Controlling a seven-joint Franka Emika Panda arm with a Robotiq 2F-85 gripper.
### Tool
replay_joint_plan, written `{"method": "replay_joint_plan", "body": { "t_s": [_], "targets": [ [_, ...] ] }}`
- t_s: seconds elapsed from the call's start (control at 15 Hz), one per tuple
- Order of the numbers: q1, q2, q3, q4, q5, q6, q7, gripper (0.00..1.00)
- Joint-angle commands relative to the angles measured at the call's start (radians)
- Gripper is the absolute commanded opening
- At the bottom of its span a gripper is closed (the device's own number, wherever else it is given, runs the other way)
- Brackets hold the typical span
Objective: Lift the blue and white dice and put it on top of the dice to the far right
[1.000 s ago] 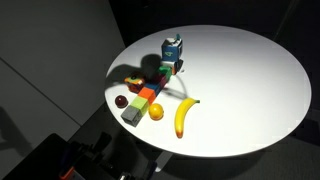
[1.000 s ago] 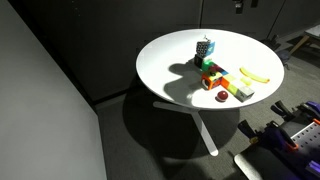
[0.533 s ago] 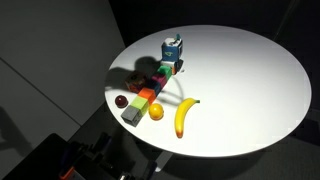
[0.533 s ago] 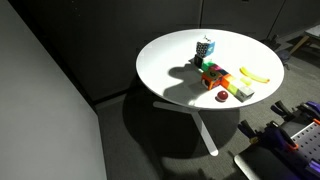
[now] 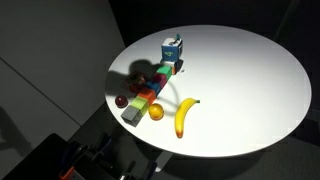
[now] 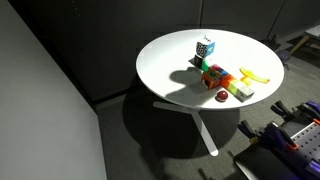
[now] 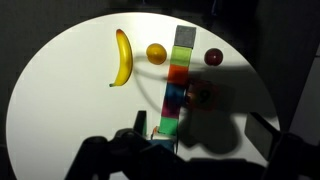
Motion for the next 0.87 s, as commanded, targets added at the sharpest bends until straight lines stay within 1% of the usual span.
{"method": "replay_joint_plan", "body": {
  "t_s": [0.0, 0.07, 0.8],
  "targets": [
    [-0.007, -0.049, 0.001, -0.028, 0.025, -0.032, -0.017, 1.00],
    [-0.007, -0.015, 0.007, -0.004, 0.002, -0.018, -0.001, 1.00],
    [-0.007, -0.027, 0.007, -0.016, 0.004, -0.021, -0.001, 1.00]
  ]
}}
